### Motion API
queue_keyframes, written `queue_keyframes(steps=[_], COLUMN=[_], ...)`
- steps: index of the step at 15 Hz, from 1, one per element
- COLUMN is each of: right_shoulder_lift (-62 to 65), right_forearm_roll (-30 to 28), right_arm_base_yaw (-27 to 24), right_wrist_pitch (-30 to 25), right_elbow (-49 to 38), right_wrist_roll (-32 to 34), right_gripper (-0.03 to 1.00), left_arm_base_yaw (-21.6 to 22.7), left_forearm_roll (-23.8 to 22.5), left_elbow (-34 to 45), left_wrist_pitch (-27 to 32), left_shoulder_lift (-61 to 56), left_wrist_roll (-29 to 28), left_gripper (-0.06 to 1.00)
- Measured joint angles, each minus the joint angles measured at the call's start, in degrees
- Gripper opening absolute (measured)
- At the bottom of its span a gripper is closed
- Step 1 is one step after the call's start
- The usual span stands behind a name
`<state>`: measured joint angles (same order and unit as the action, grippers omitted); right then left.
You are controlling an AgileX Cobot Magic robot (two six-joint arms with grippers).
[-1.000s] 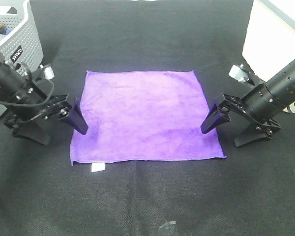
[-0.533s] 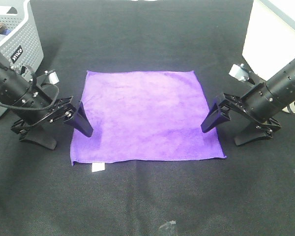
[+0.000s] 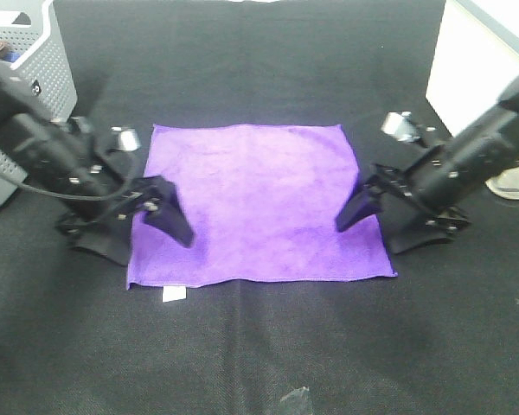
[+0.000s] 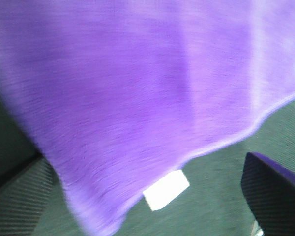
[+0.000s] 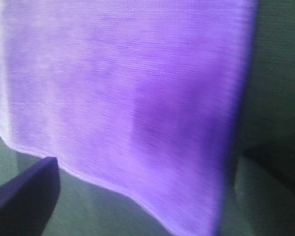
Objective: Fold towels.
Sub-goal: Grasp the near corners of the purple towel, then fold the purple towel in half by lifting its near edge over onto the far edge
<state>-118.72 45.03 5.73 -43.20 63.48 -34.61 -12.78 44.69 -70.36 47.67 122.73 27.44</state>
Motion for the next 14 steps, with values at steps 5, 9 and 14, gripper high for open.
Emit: queue_keyframes(steps=[5,9,14], right_shoulder_lift=[-1.26,-2.06,-2.12], right_forearm_roll=[0.17,-1.78,-2.58], right_arm_base_yaw=[2.58,2.75,2.86], right_wrist_pitch=[2.01,2.06,-2.81], right_elbow=[0.57,0.57,0.34], right_wrist_roll=[0.11,0.17,2.46], right_gripper=[0.56,0.14,0.00], left_arm_base_yaw=[-2.64,-2.64,-3.32], left_forearm_roll=[0.80,0.63,-4.35], left_elbow=[-1.95,-1.66,-1.26], left_wrist_pitch=[-0.34,-2.58,-2.52], left_shoulder_lift=[2.06,3.09,1.26], left_wrist_roll=[-2.35,-2.41,-2.41], left_gripper=[0.63,0.05,0.01])
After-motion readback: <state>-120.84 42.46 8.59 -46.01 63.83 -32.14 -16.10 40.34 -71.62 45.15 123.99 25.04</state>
